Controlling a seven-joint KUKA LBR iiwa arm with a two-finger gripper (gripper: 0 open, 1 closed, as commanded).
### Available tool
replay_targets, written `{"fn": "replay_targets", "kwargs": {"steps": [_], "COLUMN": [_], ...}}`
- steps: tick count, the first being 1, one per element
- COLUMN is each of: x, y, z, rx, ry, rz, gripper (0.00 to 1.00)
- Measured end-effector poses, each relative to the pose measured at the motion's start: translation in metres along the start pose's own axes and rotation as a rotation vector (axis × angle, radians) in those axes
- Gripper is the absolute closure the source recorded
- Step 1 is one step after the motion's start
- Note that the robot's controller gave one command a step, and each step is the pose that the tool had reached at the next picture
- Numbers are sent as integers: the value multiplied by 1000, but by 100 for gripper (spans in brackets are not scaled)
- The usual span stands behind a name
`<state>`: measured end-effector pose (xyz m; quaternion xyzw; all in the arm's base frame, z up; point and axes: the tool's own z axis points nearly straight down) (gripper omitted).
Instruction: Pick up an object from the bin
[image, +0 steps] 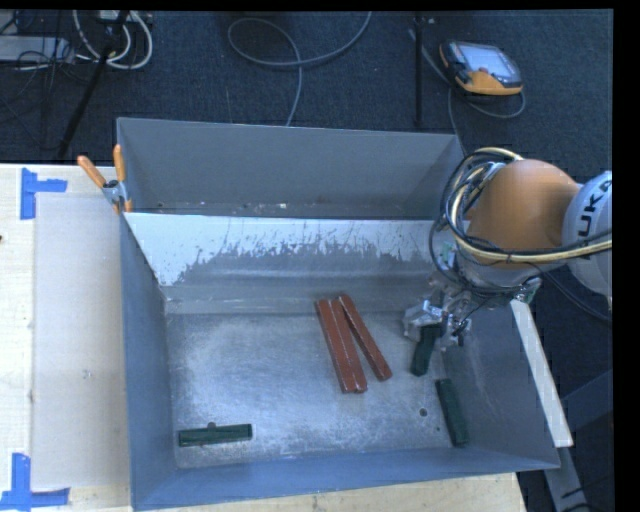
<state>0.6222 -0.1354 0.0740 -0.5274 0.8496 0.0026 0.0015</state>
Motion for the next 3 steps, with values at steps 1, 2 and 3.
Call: {"fn": "replay_targets", "kwargs": {"steps": [1,2,3], "x": [-1,-2,-3], "y": [-1,-1,-2], "z": [-23,-48,-70], "rx": [5,5,5], "ry": [2,3,3], "rz": [2,5,10], "gripper": [100,100,100]}}
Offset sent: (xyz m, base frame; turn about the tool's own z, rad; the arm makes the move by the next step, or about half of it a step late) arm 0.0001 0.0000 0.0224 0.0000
